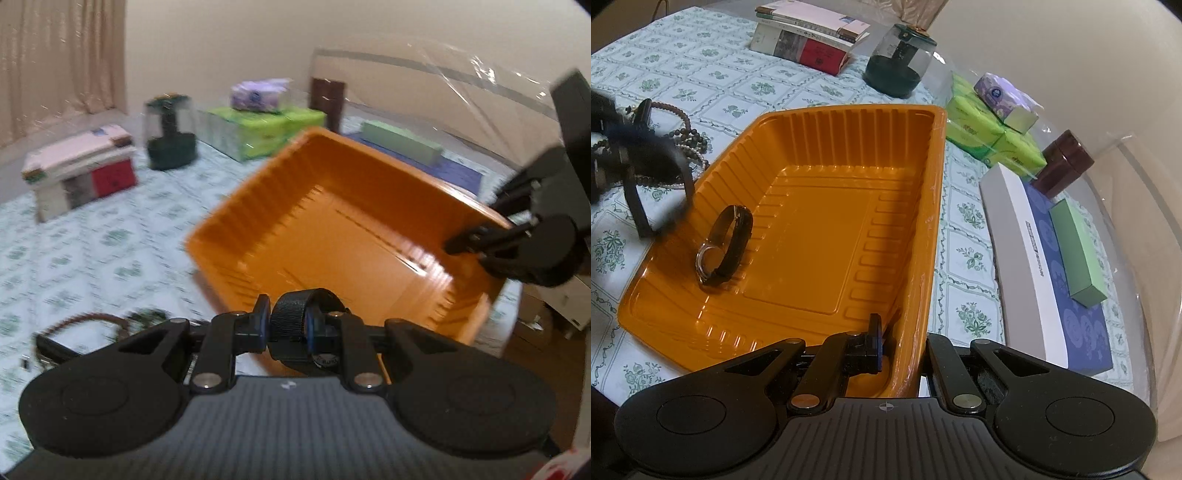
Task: Organize jewelry
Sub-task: 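Carry the black watch into the orange tray and open the left gripper, then grasp a brown bead bracelet from the pile with the left gripper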
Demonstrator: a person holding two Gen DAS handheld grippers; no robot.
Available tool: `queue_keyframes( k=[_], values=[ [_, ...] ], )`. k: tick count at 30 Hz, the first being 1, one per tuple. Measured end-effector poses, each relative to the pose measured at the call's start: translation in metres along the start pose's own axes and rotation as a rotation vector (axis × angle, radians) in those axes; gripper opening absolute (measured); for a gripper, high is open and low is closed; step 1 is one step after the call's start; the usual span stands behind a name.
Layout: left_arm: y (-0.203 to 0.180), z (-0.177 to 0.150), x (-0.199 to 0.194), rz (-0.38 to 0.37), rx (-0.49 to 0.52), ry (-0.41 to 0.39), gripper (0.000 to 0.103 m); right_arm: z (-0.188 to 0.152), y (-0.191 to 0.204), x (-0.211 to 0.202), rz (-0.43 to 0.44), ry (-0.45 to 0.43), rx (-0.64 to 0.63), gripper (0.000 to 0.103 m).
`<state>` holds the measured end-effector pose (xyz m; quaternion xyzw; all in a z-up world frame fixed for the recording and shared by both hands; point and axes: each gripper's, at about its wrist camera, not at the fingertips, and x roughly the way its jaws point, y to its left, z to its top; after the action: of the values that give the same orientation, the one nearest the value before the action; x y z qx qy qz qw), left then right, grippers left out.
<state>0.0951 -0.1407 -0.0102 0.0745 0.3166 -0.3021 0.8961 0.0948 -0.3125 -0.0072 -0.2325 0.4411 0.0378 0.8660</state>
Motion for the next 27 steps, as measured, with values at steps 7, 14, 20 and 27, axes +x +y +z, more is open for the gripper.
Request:
queue_keyframes(
  k=[7,14,20,27],
  values=[
    [-0.03,-0.015,0.012,-0.05,0.062,0.017,0.039,0.0,0.0,0.001,0.005,-0.001,0.008,0.005],
    [-0.006,-0.03,-0.02,0.017,0.048,-0.012,0.044,-0.001,0.0,0.001,0.005,-0.004,0.014,0.005],
    [0.044,-0.054,-0.044,0.164,-0.054,-0.001,0.045,-0.002,0.0,0.001,0.003,-0.006,0.013,0.005],
    [0.094,-0.083,-0.062,0.34,-0.127,0.024,0.045,-0.001,0.0,0.0,0.001,-0.005,0.01,0.005]
  ],
)
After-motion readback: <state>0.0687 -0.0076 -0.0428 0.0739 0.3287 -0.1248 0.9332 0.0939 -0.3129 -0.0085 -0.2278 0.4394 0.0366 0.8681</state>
